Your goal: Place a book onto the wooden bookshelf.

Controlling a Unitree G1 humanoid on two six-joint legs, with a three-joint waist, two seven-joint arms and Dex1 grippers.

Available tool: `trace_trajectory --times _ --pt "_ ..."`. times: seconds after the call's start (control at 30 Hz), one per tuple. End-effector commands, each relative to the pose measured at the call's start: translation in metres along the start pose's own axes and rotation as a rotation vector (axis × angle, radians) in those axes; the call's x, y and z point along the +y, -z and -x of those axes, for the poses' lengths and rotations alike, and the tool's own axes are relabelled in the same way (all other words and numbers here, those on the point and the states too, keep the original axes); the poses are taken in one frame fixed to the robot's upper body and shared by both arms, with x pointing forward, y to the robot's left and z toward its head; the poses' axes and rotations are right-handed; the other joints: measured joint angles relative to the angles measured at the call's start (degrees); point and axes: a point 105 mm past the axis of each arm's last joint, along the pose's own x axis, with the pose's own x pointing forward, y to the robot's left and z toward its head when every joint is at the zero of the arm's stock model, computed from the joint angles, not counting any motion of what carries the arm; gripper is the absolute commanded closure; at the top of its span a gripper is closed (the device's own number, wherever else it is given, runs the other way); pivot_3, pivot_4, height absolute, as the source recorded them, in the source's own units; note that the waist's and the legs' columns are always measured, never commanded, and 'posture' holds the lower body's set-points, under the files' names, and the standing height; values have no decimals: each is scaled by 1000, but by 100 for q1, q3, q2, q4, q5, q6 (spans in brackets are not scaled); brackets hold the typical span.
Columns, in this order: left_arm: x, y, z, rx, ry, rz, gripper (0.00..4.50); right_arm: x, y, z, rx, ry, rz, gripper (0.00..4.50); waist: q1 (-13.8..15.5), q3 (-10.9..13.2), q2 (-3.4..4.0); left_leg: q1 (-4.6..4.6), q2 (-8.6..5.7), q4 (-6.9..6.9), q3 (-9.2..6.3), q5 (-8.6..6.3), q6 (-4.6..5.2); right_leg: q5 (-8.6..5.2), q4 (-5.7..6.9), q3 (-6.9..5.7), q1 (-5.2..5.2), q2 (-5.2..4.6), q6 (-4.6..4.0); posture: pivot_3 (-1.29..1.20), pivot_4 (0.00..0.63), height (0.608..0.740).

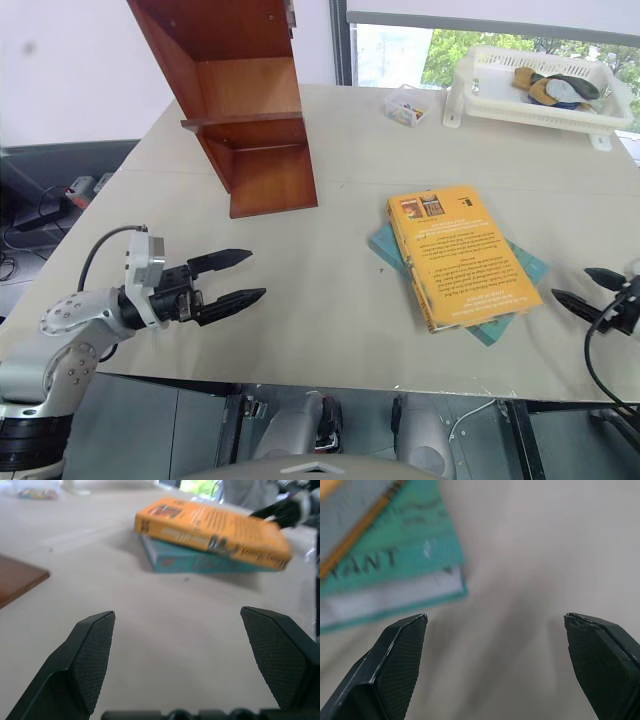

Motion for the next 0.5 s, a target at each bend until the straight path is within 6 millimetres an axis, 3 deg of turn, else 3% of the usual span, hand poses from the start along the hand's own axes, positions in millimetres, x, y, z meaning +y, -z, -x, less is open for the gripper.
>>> trace_trajectory --times 0.03,0.37,0.5 --pt "-9 -17 2 -18 62 -68 59 4 -15 -12 -47 -17 26 0 3 1 2 0 -2 -2 1 5 -8 5 0 -1 0 -1 -8 0 150 712" --pt "-16 -14 3 31 107 -90 59 15 -29 -43 -116 -53 33 0 2 8 4 -1 -5 -11 3 13 -24 3 -7 -4 -1 -2 -5 0 150 712" --pt "-15 -15 3 23 97 -89 59 0 -34 -36 -119 24 77 0 9 9 4 -1 -6 -12 4 13 -24 4 -7 -4 -1 -2 -8 0 150 712"
